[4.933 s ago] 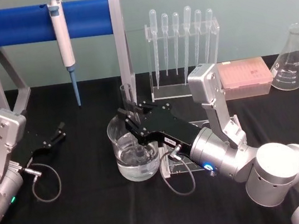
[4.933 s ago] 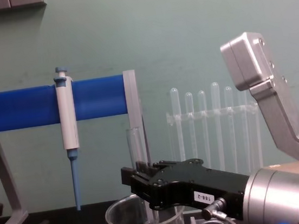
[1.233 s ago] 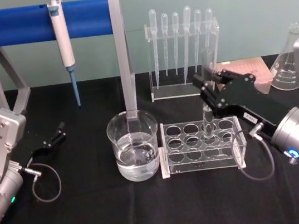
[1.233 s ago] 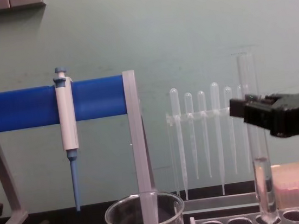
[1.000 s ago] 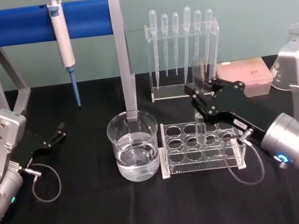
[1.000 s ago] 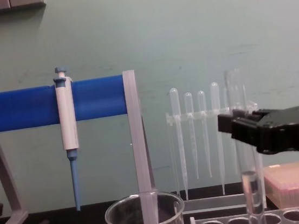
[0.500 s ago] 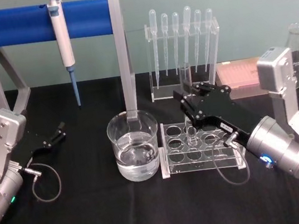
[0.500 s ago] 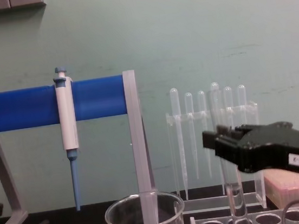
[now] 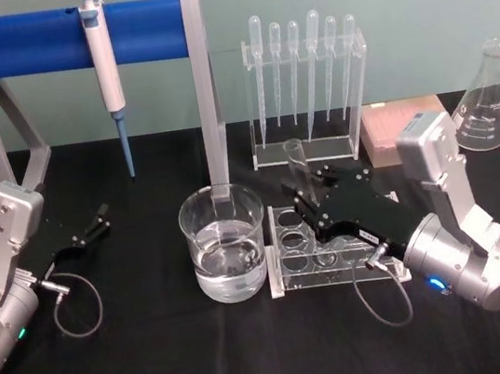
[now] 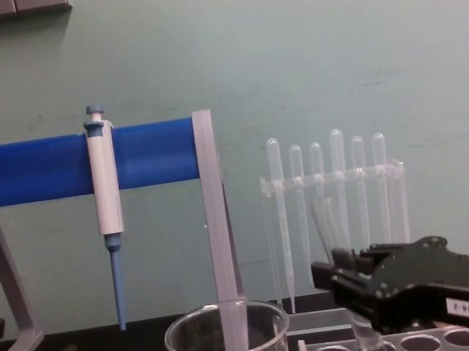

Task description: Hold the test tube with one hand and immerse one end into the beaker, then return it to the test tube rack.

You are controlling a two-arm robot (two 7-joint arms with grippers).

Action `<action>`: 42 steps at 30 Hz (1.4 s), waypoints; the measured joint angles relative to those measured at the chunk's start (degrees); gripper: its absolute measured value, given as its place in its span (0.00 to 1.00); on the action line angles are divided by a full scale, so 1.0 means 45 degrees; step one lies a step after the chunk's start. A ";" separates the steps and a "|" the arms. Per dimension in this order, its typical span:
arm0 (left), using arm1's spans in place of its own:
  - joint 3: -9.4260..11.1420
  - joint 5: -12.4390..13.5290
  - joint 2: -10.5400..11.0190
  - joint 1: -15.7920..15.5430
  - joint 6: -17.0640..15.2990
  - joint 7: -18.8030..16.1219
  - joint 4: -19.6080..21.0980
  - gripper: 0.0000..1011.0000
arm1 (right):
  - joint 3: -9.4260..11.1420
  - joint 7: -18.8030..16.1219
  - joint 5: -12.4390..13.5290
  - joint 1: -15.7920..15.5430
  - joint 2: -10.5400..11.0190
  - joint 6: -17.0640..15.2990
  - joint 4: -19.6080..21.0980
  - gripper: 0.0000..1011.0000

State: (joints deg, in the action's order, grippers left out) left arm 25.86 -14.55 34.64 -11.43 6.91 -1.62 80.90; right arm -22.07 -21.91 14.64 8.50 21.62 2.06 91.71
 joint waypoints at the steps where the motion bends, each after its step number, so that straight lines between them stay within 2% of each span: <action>1: 0.0000 0.0000 0.0000 0.0000 0.0000 0.0000 0.0000 0.99 | -0.0026 -0.0012 -0.0078 0.0017 0.0020 -0.0013 -0.0022 0.23; 9: -0.0001 0.0000 0.0000 0.0001 0.0000 0.0000 0.0000 0.99 | -0.0235 -0.0074 -0.0701 0.0158 0.0148 -0.0350 -0.0155 0.24; 15: 0.0000 0.0000 0.0000 0.0000 0.0000 0.0000 0.0000 0.99 | -0.0248 -0.0057 -0.0968 0.0074 0.0196 -0.0691 -0.0010 0.40; 16: 0.0000 0.0000 0.0000 0.0000 0.0000 0.0000 0.0000 0.99 | -0.0207 -0.0030 -0.1000 -0.0033 0.0244 -0.0814 0.0127 0.47; 18: 0.0000 0.0000 0.0000 0.0001 0.0000 0.0000 0.0000 0.99 | -0.0140 0.0024 -0.1005 -0.0198 0.0312 -0.0952 0.0315 0.51; 19: 0.0000 0.0001 0.0000 0.0000 0.0001 0.0000 0.0000 0.99 | -0.0018 0.0097 -0.1001 -0.0438 0.0427 -0.1150 0.0604 0.57; 21: 0.0000 0.0000 0.0000 0.0001 0.0000 0.0000 0.0000 0.99 | 0.0148 0.0189 -0.0969 -0.0759 0.0576 -0.1370 0.0982 0.60; 25: -0.0001 0.0001 0.0000 0.0001 0.0000 0.0000 0.0000 0.99 | 0.0848 0.0494 -0.0792 -0.1940 0.1173 -0.1978 0.2316 0.74; 26: 0.0000 0.0000 -0.0001 0.0000 0.0000 0.0000 0.0000 0.99 | 0.0985 0.0547 -0.0747 -0.2148 0.1270 -0.2070 0.2534 0.74; 27: 0.0000 0.0000 0.0000 0.0000 0.0000 0.0000 0.0000 0.99 | 0.1154 0.0602 -0.0708 -0.2383 0.1380 -0.2147 0.2778 0.79; 28: 0.0000 0.0000 0.0000 0.0000 0.0000 0.0000 0.0000 0.99 | 0.1504 0.0728 -0.0620 -0.2796 0.1566 -0.2275 0.3170 0.84; 31: -0.0001 0.0000 0.0000 0.0000 0.0000 0.0000 0.0000 0.99 | 0.2040 0.0912 -0.0484 -0.3273 0.1727 -0.2297 0.3512 0.91; 32: -0.0001 0.0000 0.0000 0.0001 0.0000 0.0000 0.0000 0.99 | 0.2399 0.1045 -0.0401 -0.3513 0.1754 -0.2242 0.3578 0.94; 35: -0.0001 0.0000 0.0000 0.0000 0.0000 0.0000 0.0000 0.99 | 0.2940 0.1286 -0.0278 -0.3717 0.1663 -0.2015 0.3471 0.99; 38: 0.0000 0.0000 0.0000 0.0000 0.0000 0.0000 0.0000 0.99 | 0.3646 0.1837 -0.0170 -0.3676 0.1193 -0.1429 0.2776 0.99; 42: 0.0000 0.0000 0.0000 0.0000 0.0000 0.0000 0.0000 0.99 | 0.4027 0.2348 -0.0213 -0.3283 0.0623 -0.0858 0.1874 0.99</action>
State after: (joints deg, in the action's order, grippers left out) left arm 25.86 -14.55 34.65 -11.43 6.90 -1.62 80.90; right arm -3.95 -11.34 13.68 -6.27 24.42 -1.80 100.14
